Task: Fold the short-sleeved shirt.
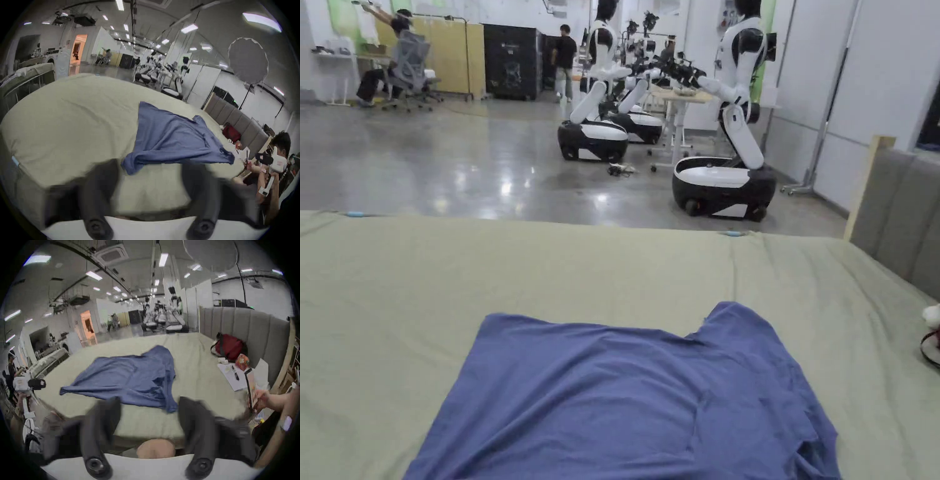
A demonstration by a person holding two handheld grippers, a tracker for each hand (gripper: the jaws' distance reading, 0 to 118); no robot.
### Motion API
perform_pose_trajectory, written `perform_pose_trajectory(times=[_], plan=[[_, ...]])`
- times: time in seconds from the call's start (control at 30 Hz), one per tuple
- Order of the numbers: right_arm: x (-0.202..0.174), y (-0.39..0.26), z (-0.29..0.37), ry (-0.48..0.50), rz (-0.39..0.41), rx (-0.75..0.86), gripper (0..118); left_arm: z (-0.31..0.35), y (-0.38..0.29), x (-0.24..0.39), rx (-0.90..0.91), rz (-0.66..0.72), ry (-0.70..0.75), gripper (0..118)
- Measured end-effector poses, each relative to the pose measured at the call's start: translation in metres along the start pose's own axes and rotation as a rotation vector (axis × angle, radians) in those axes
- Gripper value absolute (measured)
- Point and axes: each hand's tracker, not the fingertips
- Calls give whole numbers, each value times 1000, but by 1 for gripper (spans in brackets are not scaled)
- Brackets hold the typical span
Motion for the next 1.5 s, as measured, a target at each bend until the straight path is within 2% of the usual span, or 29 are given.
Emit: perform_pose_trajectory(times=[0.03, 0.07, 0.1, 0.17, 0.23, 0.27, 0.3, 0.37, 0.43, 0.47, 0.53, 0.67, 0.73, 0.77, 0.83, 0.87, 0.9, 1.0, 1.07, 1.1, 1.13, 1.17, 1.2, 1.23, 1.3, 1.33, 1.43, 1.47, 1.5], plan=[[-7, -3, 6, -6, 6, 15, 9, 2, -4, 4, 1, 2, 13, 0], [-13, -9, 12, -36, -2, 27, 2, 5, -11, 6, -9, -37, 74, 0], [-16, -11, 14, -17, -6, 34, 2, 6, -13, 9, 49, -42, 80, 0], [-16, -14, 16, 19, -36, 24, 2, 2, -13, 10, -12, -68, 94, 0], [-17, -16, 15, 18, -48, 24, 2, -4, -13, 11, 11, -55, 91, 0], [-17, -16, 14, 27, -55, 22, 2, -12, -10, 12, 13, -56, 109, 12], [-16, -16, 12, 34, -61, 19, 2, -19, -6, 13, 4, -69, 156, 38], [-16, -16, 8, 40, -70, 11, 2, -44, -2, -6, -44, -109, 225, 118], [-16, -16, 5, 43, -68, 10, 2, -66, -2, -21, -43, -89, 212, 118], [-16, -16, 3, 46, -72, 8, 2, -80, 3, -27, -58, -134, 218, 118], [-16, -16, 0, 51, -87, 2, 2, -107, -2, -19, -155, -144, 263, 118], [-13, -19, -8, 57, -113, -27, 2, -147, -7, -30, -289, -209, 317, 109], [-13, -20, -10, 47, -101, -38, 2, -155, -12, -36, -293, -208, 328, 101], [-12, -20, -11, 42, -98, -45, 2, -152, -14, -25, -290, -206, 333, 101], [-11, -20, -12, 37, -98, -53, 2, -141, -11, -24, -246, -223, 320, 80], [-11, -20, -14, 32, -100, -58, 2, -132, -7, -24, -195, -247, 313, 45], [-10, -20, -15, 30, -100, -62, 2, -131, -9, -14, -163, -246, 297, 3], [-8, -17, -25, 17, -75, -85, 2, -125, -4, -12, -157, -220, 264, 1], [-5, -10, -41, -9, -9, -105, 4, -128, -3, -11, -155, -216, 259, 1], [-2, -6, -50, -13, 24, -119, 11, -129, -3, -10, -155, -226, 256, 1], [3, -3, -62, -35, 46, -137, 31, -131, -4, -9, -170, -207, 242, 1], [9, 0, -77, -53, 64, -164, 71, -132, -3, -9, -171, -219, 246, 1], [14, 1, -91, -76, 74, -213, 94, -133, -3, -9, -173, -224, 244, 1], [19, 2, -108, -109, 108, -248, 98, -134, -3, -10, -173, -227, 241, 1], [27, 1, -135, -138, 154, -253, 98, -128, -7, -1, -175, -216, 235, 1], [32, 0, -152, -124, 170, -278, 98, -126, -9, 5, -182, -209, 227, 1], [45, -5, -195, -119, 138, -382, 98, -123, -11, 6, -186, -212, 228, 1], [47, -7, -205, -127, 118, -411, 94, -122, -12, 8, -187, -215, 231, 1], [49, -9, -211, -116, 110, -415, 81, -121, -13, 9, -188, -215, 231, 1]])
